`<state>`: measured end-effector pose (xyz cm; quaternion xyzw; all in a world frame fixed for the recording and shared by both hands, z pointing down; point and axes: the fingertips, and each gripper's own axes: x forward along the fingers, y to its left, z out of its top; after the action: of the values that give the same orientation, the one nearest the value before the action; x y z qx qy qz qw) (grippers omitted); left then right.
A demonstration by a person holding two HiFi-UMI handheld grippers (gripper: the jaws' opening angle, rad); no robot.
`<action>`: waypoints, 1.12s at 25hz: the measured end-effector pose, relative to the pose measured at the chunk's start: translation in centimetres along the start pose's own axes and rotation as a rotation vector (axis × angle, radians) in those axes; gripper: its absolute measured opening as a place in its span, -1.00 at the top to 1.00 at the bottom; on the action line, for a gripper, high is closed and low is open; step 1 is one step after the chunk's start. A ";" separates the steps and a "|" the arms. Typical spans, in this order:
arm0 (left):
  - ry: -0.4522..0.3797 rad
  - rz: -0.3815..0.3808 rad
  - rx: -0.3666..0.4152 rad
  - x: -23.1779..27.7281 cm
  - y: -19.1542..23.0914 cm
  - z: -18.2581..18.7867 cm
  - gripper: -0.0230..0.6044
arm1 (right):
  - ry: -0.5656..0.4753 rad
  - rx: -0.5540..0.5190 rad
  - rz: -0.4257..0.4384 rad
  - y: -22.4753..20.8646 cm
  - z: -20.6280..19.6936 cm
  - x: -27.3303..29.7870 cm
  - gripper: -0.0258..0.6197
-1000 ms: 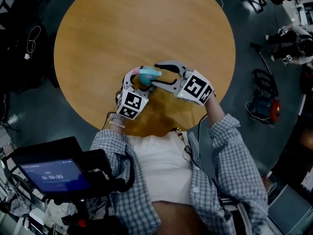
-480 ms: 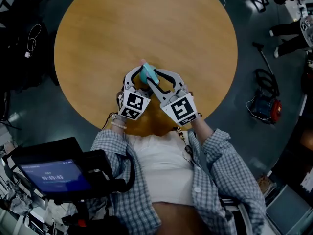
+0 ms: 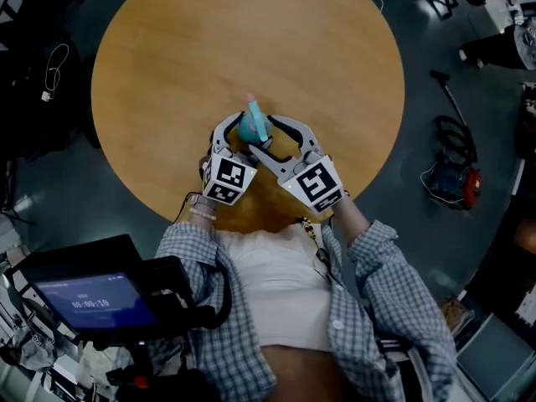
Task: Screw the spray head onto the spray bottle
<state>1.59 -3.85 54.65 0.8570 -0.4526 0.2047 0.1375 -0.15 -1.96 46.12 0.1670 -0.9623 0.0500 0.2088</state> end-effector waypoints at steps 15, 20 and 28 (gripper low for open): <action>-0.001 -0.017 0.012 0.0 -0.2 0.0 -0.24 | 0.012 -0.108 0.300 -0.2 1.4 0.6 0.54; 0.005 0.038 0.007 -0.1 -0.1 0.0 -0.24 | -0.049 0.045 -0.131 -0.6 1.3 0.4 0.54; 0.005 0.053 0.002 0.2 0.2 -0.1 -0.24 | 0.009 0.054 -0.280 -0.8 0.9 1.1 0.54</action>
<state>1.49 -4.09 54.82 0.8444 -0.4744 0.2109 0.1323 -1.16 -3.16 45.80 0.3051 -0.9270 0.0468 0.2133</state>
